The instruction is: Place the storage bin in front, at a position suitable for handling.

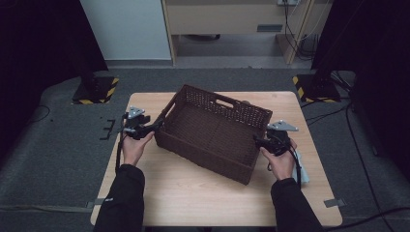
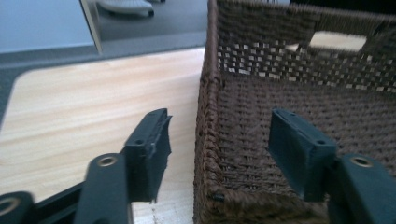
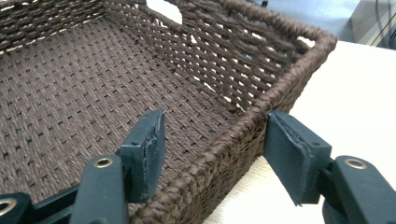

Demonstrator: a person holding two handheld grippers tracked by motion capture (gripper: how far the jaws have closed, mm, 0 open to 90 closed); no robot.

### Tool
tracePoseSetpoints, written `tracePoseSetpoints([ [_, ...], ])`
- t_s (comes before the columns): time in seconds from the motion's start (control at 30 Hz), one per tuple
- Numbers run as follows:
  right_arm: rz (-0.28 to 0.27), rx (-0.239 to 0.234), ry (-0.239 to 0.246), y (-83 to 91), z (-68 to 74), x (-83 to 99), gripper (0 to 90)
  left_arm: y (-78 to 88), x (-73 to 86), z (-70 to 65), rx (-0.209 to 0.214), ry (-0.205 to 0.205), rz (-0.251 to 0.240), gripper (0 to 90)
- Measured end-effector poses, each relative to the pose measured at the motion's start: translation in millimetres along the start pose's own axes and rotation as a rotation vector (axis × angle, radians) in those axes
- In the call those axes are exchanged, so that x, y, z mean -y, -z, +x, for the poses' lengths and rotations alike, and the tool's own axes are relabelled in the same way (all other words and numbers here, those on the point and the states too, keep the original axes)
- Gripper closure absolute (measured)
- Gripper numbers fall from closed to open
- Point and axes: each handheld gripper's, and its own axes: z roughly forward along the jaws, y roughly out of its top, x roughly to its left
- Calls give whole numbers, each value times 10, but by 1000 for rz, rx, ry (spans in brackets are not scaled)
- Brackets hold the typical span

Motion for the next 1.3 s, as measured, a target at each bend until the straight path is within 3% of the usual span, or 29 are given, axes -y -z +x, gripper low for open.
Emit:
tracePoseSetpoints([
  [0.07,-3,-3,-5,-23,-3,1,376,-28,24,-9,9,-4,22,438],
  [0.17,-12,1,17,-44,-3,-6,369,-27,79,-30,45,21,4,567],
  [0.33,-30,-30,-9,61,-30,18,373,46,113,-50,55,41,16,578],
  [0.47,-14,-36,44,162,84,31,335,190,222,-127,53,60,3,569],
  [0.6,-7,-56,40,207,107,41,351,304,289,-176,56,71,3,544],
  [0.73,17,-76,40,235,131,71,384,409,331,-206,70,54,7,518],
  [0.8,33,-71,54,213,139,89,440,406,325,-192,72,34,-8,511],
  [0.87,42,-79,39,187,125,97,460,376,317,-171,46,30,-8,507],
  [0.97,30,-87,37,166,99,98,484,309,316,-109,55,56,-3,500],
  [1.07,19,-91,38,154,86,102,492,274,345,-104,73,62,29,563],
  [1.1,15,-95,38,154,81,105,494,286,367,-115,91,82,16,605],
  [1.3,5,-107,38,219,87,136,529,479,470,-209,80,80,20,648],
])
